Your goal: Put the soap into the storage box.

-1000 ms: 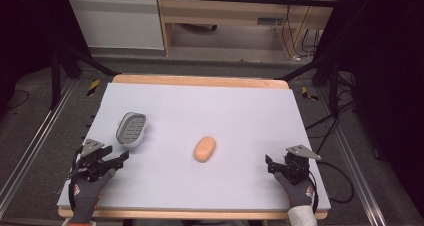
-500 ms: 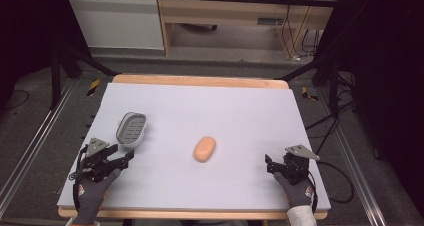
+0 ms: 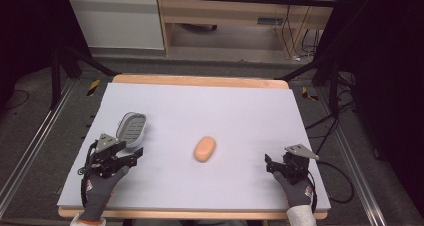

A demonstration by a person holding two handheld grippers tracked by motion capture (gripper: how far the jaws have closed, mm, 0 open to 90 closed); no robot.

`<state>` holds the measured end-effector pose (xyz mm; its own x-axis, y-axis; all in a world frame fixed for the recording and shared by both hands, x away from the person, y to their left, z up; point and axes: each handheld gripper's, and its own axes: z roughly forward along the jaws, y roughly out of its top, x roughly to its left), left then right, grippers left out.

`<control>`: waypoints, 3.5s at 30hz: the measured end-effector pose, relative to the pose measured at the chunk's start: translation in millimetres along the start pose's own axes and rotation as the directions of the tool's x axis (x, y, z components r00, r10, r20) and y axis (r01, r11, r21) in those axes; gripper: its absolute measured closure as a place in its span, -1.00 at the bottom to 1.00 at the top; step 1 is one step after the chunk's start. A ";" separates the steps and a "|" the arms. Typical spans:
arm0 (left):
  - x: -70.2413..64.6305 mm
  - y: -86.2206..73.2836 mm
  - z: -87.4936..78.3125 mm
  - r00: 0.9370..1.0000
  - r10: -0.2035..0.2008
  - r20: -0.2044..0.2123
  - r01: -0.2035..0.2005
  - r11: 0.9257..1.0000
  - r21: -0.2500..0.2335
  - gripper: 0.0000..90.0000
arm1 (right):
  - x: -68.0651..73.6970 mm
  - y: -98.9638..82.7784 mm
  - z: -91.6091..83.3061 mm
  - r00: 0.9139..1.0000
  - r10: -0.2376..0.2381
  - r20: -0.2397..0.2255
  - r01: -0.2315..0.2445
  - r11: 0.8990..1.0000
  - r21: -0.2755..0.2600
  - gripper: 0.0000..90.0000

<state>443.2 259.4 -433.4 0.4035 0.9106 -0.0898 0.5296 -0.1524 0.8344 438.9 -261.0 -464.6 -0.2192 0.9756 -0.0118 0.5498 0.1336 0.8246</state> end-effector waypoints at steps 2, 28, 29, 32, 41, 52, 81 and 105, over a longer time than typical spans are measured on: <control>-4.5 3.8 2.4 1.000 0.002 0.009 -0.002 1.000 -0.007 -0.36 | 0.2 0.1 -0.2 1.000 -0.004 0.003 0.004 1.000 0.000 -0.78; -64.2 40.2 38.4 0.989 0.100 0.106 -0.100 0.995 -0.004 -0.41 | 0.9 -1.1 2.0 1.000 0.007 0.006 -0.007 1.000 0.014 -0.80; -65.6 40.9 39.3 0.989 0.098 0.107 -0.098 0.995 -0.006 -0.41 | 1.1 -1.2 2.0 1.000 0.005 0.006 -0.005 1.000 0.016 -0.80; -68.4 43.4 40.9 0.988 0.101 0.113 -0.101 0.995 -0.003 -0.41 | 1.2 -1.0 1.9 1.000 -0.001 0.002 0.001 1.000 0.014 -0.80; -84.3 48.1 50.1 0.983 0.122 0.134 -0.124 0.992 0.008 -0.41 | 2.7 0.0 1.4 1.000 -0.001 -0.009 0.001 1.000 0.005 -0.80; -102.7 53.5 63.4 0.977 0.142 0.157 -0.148 0.989 0.027 -0.42 | 2.9 0.2 1.6 1.000 -0.003 -0.010 0.003 1.000 0.003 -0.81; -143.2 50.6 108.4 0.963 0.189 0.192 -0.212 0.971 0.110 -0.46 | 3.0 -0.9 3.1 1.000 -0.006 -0.013 0.006 1.000 0.013 -0.83; -156.6 43.4 144.2 0.961 0.218 0.172 -0.251 0.946 0.205 -0.49 | 3.6 -1.2 4.6 1.000 -0.009 -0.023 0.010 1.000 0.026 -0.83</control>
<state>510.6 54.7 -461.5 0.6316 0.7753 0.0018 0.5523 -0.4516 0.7007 441.2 -256.9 -468.2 -0.2431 0.9700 -0.0064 0.5684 0.1478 0.8094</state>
